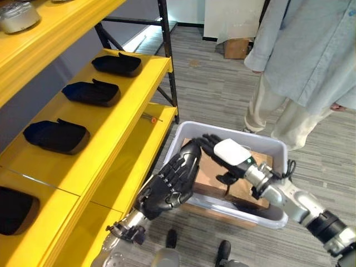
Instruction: Move parts from the plastic box to the shelf.
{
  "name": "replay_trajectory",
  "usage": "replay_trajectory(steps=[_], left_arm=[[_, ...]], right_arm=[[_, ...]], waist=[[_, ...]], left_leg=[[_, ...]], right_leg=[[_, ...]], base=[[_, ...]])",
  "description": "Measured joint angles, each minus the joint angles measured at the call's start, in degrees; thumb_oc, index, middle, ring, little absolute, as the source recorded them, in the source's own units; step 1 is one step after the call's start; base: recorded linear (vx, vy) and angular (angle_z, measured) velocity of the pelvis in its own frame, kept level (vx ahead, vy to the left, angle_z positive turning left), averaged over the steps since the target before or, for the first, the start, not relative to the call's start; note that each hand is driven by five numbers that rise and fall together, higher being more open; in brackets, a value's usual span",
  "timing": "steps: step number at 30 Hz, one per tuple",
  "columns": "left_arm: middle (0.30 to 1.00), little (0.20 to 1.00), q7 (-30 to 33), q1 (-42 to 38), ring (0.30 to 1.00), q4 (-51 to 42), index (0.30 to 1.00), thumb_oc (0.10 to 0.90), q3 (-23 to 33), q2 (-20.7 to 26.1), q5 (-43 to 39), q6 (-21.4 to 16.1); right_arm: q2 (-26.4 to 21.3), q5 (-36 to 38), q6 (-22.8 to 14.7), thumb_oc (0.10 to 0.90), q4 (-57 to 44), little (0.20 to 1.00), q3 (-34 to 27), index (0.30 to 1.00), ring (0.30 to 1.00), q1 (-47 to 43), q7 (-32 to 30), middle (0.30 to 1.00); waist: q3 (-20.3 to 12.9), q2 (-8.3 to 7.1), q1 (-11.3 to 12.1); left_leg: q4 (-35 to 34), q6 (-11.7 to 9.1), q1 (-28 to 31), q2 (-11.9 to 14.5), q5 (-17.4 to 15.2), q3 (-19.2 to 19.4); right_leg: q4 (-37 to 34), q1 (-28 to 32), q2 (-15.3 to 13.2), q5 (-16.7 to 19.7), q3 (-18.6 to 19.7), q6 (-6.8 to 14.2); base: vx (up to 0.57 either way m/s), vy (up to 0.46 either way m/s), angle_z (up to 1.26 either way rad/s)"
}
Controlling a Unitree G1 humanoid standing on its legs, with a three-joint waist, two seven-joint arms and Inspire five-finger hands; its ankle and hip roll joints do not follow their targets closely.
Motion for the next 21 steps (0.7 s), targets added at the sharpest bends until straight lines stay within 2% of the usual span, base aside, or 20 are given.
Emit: replay_trajectory(steps=[1,2,5,6,10,14,17,20,21], left_arm=[[1.0,1.0,0.47,-0.23,1.0,0.04,1.0,0.9,0.03,-0.14,-0.03,0.0],[1.0,1.0,0.77,-0.84,1.0,0.18,1.0,0.9,0.21,-0.39,-0.08,0.0],[1.0,1.0,0.73,-1.02,1.0,0.21,1.0,0.9,1.78,-0.37,0.02,0.0],[1.0,1.0,0.67,-1.03,1.0,0.21,1.0,0.9,2.64,-0.38,0.07,0.0],[1.0,1.0,-0.17,-2.66,1.0,0.48,1.0,0.9,4.53,0.21,0.48,0.57],[1.0,1.0,-1.38,-2.96,1.0,0.47,1.0,0.9,5.34,0.58,0.54,1.68],[1.0,1.0,-2.28,-3.38,1.0,0.57,1.0,0.9,5.41,1.25,0.6,4.03],[1.0,1.0,-3.59,-3.88,1.0,0.57,1.0,0.9,5.28,2.15,0.72,5.14],[1.0,1.0,-3.99,-4.62,1.0,0.59,1.0,0.9,5.29,2.46,0.77,5.14]], right_arm=[[0.92,-0.88,-0.14,0.9,1.89,1.0,0.03,1.0,1.0,-0.15,-0.37,1.0],[1.9,-2.65,0.04,0.9,5.3,1.0,0.47,1.0,1.0,-0.2,-0.41,1.0],[2.54,-4.52,0.14,0.9,8.86,1.0,1.83,1.0,1.0,-0.9,-0.26,1.0],[2.56,-4.58,0.36,0.9,10.05,1.0,3.17,1.0,1.0,-1.94,-0.16,1.0],[3.68,-6.23,1.52,0.9,18.26,1.0,6.61,1.0,1.0,-4.82,-0.84,1.0],[4.12,-6.02,4.22,0.9,21.32,1.0,7.29,1.0,1.0,-5.38,-2.88,1.0],[6.13,-6.0,6.61,0.9,22.3,1.0,7.13,1.0,1.0,-6.29,-4.76,1.0],[8.2,-6.2,6.95,0.9,26.6,1.0,6.98,1.0,1.0,-9.52,-7.59,1.0],[7.91,-6.29,8.48,0.9,26.69,1.0,6.95,1.0,1.0,-11.23,-8.29,1.0]], waist=[[0.2,-0.33,0.14],[0.73,-1.04,0.95],[2.16,-1.79,3.25],[2.99,-1.94,3.5],[6.64,-2.15,6.95],[9.63,-2.82,9.09],[11.03,-3.62,9.4],[11.63,-3.1,9.78],[12.53,-2.02,10.05]], left_leg=[[0.39,0.14,-0.24,-0.22,-0.1,-0.39],[0.85,0.18,-0.88,-0.32,-0.04,-1.41],[1.52,0.18,-1.9,-0.41,-0.04,-2.77],[1.92,0.15,-2.42,-0.34,-0.04,-3.31],[3.29,-0.44,-5.71,-0.14,0.36,-5.87],[3.63,-0.48,-6.61,-0.21,0.34,-7.03],[3.68,-0.68,-7.46,-0.28,0.51,-8.08],[3.95,-1.05,-8.87,-0.26,0.9,-8.99],[4.39,-1.1,-9.69,-0.25,0.94,-9.3]], right_leg=[[-0.01,0.05,-0.17,-0.06,-0.28,0.11],[0.01,-0.03,-0.37,-0.09,-1.46,0.15],[0.05,-0.08,-0.2,-0.41,-2.61,0.26],[0.19,-0.17,-0.13,-0.6,-3.13,0.16],[3.4,-2.71,-0.09,-2.31,-5.48,-0.12],[6.38,-4.09,-0.46,-3.85,-6.02,-0.49],[7.68,-4.81,-0.62,-4.62,-7.01,-0.72],[8.23,-6.04,-0.54,-4.91,-7.58,-0.77],[8.85,-6.73,-0.6,-5.09,-7.93,-0.97]], base=[[0.0,-0.027,0.28],[-0.03,-0.054,0.3],[-0.07,-0.077,0.25],[-0.07,-0.111,0.3],[-0.05,-0.114,0.3],[-0.01,-0.09,0.18],[-0.06,-0.086,0.17],[-0.07,-0.049,0.1],[-0.06,-0.046,0.1]])
